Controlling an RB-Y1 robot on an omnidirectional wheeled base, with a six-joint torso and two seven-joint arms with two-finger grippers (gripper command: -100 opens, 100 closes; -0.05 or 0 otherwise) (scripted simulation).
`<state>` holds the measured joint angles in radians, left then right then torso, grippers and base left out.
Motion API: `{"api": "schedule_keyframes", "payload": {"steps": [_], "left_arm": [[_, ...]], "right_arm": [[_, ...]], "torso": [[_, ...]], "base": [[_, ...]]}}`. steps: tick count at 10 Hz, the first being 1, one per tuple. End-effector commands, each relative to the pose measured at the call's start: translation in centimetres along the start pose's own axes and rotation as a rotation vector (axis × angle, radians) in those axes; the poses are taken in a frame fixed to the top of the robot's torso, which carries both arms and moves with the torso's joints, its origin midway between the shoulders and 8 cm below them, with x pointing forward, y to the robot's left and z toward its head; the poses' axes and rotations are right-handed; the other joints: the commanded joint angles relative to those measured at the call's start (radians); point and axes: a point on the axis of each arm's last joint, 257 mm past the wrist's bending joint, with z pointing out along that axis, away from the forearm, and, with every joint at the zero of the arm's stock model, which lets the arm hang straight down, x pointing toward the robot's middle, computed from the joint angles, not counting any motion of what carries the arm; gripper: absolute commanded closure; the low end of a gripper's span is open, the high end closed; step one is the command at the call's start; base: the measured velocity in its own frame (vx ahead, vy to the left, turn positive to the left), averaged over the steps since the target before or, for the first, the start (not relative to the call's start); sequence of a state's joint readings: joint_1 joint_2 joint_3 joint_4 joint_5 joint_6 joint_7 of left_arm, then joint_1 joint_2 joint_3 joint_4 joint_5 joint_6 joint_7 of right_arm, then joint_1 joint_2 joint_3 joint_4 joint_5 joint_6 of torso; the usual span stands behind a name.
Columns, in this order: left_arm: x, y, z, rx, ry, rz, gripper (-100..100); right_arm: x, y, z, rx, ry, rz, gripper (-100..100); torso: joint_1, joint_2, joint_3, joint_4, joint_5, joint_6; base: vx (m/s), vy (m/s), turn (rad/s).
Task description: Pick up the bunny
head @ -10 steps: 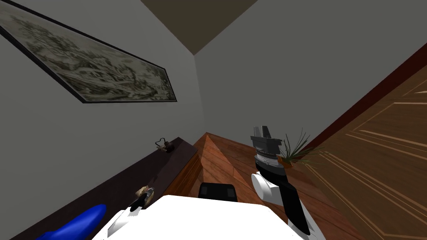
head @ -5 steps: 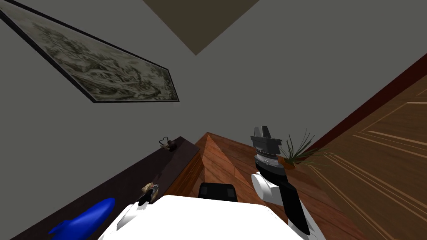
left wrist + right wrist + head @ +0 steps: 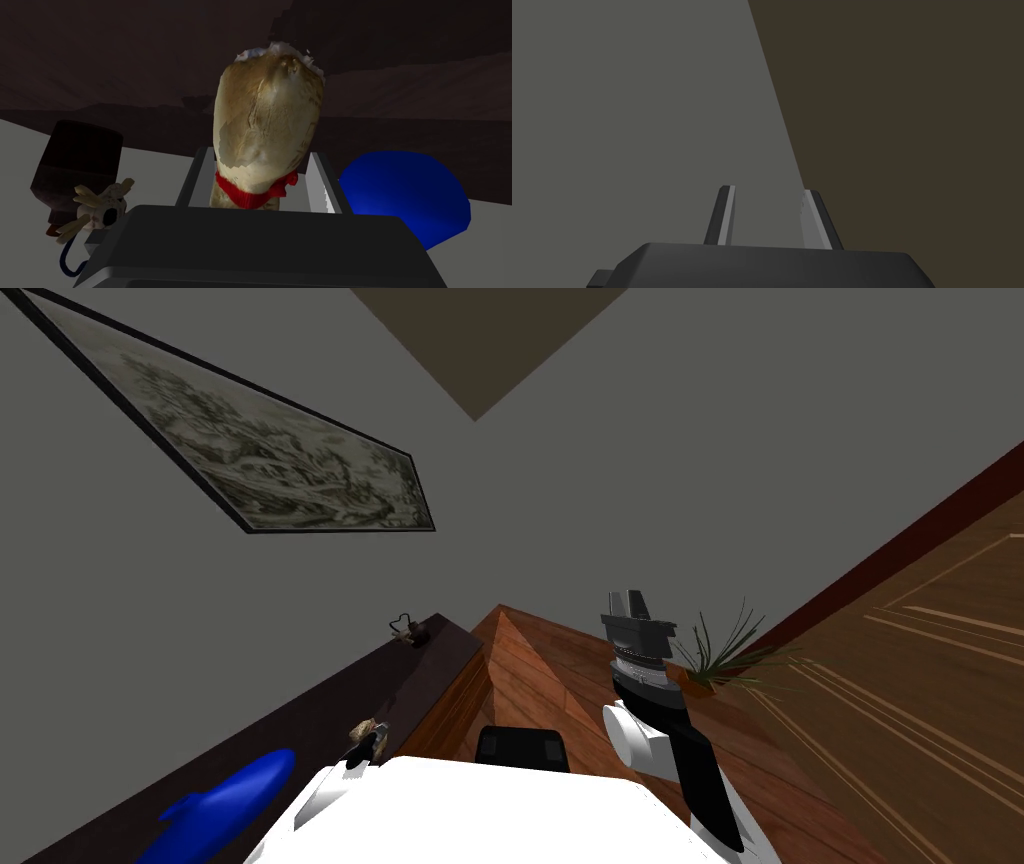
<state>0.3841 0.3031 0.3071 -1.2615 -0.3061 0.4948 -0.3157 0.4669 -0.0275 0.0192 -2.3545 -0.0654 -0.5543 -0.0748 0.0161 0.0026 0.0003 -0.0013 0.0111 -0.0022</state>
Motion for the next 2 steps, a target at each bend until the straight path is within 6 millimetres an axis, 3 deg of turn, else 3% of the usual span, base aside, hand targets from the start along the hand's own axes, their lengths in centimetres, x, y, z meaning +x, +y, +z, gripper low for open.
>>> {"api": "schedule_keyframes", "payload": {"steps": [1,2], "left_arm": [[0.00,0.00,0.00,0.000,0.000,0.000,100],[-0.05,-0.05,-0.03,0.000,-0.001,0.000,0]], "right_arm": [[0.00,0.00,0.00,0.000,0.000,0.000,0],[0.00,0.00,0.00,0.000,0.000,0.000,0]], "torso": [[0.000,0.000,0.000,0.000,0.000,0.000],[-0.001,-0.001,0.000,0.000,0.000,0.000]], "base": [[-0.006,0.012,-0.002],[0.000,0.000,0.000]]}}
